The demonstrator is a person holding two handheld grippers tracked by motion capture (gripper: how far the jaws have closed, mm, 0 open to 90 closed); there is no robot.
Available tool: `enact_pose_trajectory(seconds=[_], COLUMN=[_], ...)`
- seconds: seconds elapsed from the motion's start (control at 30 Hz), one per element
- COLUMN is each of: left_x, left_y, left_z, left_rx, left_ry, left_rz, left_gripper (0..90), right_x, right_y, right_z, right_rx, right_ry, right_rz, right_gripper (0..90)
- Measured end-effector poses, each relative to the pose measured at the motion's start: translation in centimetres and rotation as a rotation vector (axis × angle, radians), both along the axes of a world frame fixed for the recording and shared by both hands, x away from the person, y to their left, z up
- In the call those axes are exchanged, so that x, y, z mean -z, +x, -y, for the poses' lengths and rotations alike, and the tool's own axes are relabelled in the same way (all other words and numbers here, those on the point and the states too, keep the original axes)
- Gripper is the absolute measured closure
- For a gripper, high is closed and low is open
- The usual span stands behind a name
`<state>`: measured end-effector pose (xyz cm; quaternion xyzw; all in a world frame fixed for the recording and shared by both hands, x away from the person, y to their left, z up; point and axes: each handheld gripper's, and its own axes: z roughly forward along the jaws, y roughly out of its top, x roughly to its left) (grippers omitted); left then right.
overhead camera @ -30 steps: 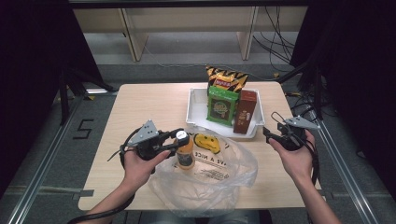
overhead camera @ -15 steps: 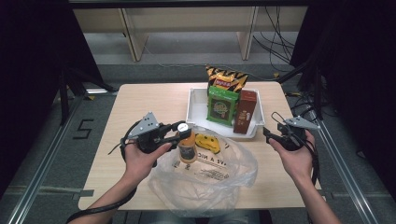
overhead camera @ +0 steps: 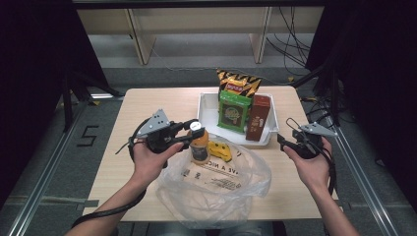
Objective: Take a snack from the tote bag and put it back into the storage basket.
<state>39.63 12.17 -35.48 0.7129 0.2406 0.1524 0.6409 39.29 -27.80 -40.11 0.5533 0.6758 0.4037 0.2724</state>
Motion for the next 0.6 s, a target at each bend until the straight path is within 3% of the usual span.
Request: enact_pose_trajectory(seconds=[0.17, 0.27, 0.57, 0.6], left_x=[-0.8, -1.1, -1.7, -1.8], left_y=[0.3, 0.4, 1.0, 1.1], left_z=[0.2, 0.2, 0.3, 0.4], left_rx=[0.002, 0.001, 0.003, 0.002], left_ry=[-0.005, -0.008, -0.010, -0.010], left_rz=[0.015, 0.019, 0.021, 0.023], left_gripper=[58.8, 58.9, 58.9, 58.9], right_x=[0.0, 0.2, 0.3, 0.3], right_y=[0.0, 0.1, 0.2, 0.3], right_z=[-0.1, 0.0, 0.0, 0.3], right_rx=[0.003, 0.005, 0.004, -0.025], right_ry=[0.009, 0.002, -0.002, -0.019], right_rz=[-0.011, 0.014, 0.015, 0.027], right_gripper=[41.3, 41.3, 41.2, 41.2])
